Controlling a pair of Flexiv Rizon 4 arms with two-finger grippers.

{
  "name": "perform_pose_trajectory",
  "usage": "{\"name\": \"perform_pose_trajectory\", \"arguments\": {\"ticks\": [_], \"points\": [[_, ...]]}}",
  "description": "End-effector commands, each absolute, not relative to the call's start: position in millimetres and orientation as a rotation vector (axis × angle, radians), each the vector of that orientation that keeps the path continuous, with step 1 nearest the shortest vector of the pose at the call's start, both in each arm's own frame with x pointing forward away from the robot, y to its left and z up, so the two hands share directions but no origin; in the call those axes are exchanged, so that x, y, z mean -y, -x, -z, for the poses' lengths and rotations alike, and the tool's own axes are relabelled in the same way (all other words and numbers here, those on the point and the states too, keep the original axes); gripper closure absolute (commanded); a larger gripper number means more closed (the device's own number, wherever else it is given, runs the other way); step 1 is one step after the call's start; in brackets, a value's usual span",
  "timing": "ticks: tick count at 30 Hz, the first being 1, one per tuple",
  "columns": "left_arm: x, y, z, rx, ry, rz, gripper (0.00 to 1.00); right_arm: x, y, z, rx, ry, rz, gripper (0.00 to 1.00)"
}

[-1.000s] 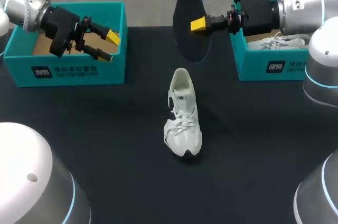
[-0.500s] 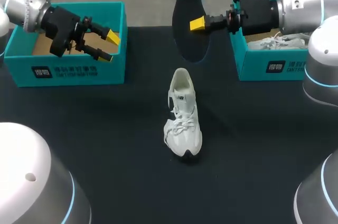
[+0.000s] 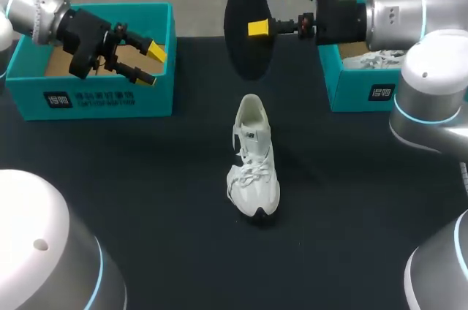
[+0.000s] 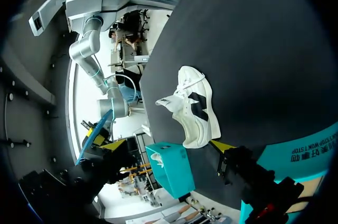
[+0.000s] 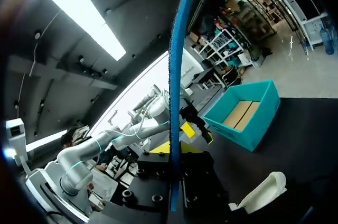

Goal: Take the shoe out of the shoebox, open the shoe tongue, remove and reinsert the insole, then place the shoe into the shoebox

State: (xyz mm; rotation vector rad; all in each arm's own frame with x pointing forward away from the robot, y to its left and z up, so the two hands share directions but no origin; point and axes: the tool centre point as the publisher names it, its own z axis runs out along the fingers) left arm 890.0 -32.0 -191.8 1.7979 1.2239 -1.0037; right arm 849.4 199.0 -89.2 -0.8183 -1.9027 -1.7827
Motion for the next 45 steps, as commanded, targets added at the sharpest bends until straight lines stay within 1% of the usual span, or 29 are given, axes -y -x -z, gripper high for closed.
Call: {"name": "perform_pose_trajectory", "arguments": {"ticks": [1,5,24,33,45], "points": [[31.5,-890.2,191.6,-1.223,-1.801,1.003,0.0,-224.5,-863.4,107.0,1.878,0.734,1.84,1.0],[31.5,-890.2,191.6,-1.223,-1.801,1.003,0.0,-232.0,-869.2,119.4,1.932,0.741,1.817,1.0],[31.5,-890.2,191.6,-1.223,-1.801,1.003,0.0,-232.0,-869.2,119.4,1.932,0.741,1.817,1.0],[31.5,-890.2,191.6,-1.223,-1.801,1.003,0.0,-224.1,-878.9,143.1,2.092,0.574,1.873,1.0],[31.5,-890.2,191.6,-1.223,-1.801,1.003,0.0,-215.9,-880.6,186.5,2.102,0.602,1.84,1.0]]}}
